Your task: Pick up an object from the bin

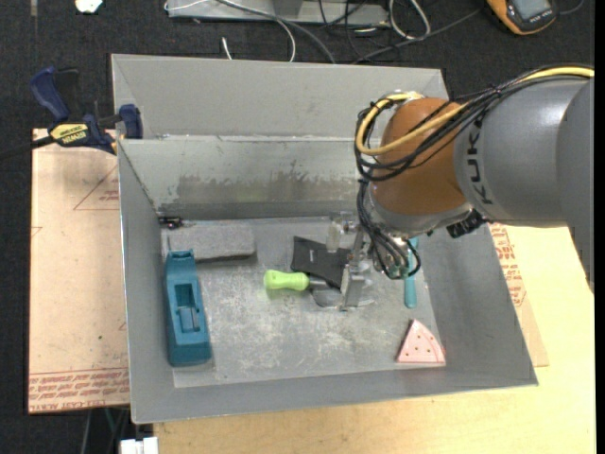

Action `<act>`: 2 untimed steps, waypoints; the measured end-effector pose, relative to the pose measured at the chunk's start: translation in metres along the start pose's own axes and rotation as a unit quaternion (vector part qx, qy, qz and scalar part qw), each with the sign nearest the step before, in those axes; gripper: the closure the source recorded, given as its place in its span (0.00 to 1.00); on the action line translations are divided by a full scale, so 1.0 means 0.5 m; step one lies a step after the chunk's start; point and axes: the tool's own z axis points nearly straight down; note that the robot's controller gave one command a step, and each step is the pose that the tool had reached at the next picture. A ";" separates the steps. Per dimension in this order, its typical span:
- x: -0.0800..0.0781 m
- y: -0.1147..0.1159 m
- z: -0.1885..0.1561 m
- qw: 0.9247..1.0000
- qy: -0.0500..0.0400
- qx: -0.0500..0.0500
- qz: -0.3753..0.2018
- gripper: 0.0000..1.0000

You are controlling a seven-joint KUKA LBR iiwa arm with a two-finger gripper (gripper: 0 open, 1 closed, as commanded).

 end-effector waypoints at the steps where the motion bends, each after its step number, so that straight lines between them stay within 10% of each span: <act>1: -0.027 -0.006 0.062 0.993 0.001 0.000 -0.116 0.00; 2: -0.061 -0.001 0.093 0.992 -0.003 -0.001 -0.123 1.00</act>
Offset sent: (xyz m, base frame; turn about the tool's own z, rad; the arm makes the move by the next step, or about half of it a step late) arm 0.0284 -0.0031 -0.0497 -0.2479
